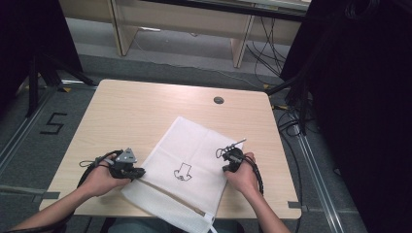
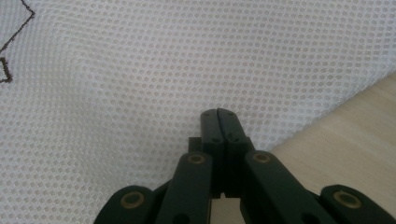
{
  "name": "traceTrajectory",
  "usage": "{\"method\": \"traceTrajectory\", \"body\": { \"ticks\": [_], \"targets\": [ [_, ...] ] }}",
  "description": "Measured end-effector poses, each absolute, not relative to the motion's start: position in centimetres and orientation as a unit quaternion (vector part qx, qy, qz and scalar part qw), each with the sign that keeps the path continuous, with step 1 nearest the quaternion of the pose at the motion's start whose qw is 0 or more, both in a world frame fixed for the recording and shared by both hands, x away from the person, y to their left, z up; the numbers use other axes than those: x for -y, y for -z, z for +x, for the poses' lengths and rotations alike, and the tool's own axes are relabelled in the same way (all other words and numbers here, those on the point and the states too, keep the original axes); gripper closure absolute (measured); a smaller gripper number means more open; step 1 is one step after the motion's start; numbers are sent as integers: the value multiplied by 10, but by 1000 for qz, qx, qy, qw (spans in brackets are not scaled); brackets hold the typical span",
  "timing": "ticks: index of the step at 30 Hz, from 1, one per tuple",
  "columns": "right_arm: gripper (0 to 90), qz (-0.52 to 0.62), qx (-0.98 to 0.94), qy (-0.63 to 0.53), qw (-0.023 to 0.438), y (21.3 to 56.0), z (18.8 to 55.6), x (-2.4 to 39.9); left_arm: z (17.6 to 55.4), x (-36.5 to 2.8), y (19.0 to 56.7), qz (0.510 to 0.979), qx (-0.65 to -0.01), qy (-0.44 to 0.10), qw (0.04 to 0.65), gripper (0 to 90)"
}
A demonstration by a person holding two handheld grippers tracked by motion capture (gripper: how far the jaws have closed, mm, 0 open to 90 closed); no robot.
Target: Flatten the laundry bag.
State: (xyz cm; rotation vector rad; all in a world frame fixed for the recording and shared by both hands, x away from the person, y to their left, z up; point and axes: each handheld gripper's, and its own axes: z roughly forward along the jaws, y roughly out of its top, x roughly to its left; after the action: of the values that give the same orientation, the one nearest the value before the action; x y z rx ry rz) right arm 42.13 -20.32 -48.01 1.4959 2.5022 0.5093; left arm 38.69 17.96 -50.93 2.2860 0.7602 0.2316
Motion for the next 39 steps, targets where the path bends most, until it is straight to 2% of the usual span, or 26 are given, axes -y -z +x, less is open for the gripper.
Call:
{"method": "traceTrajectory", "body": {
  "ticks": [32,39],
  "targets": [
    [900,510,-830,-188,127,484,463,188,384,-179,507,889,-287,-76,349,859],
    [900,500,-829,-216,127,471,450,190,384,-179,507,889,-288,-76,349,856]
  ]
}}
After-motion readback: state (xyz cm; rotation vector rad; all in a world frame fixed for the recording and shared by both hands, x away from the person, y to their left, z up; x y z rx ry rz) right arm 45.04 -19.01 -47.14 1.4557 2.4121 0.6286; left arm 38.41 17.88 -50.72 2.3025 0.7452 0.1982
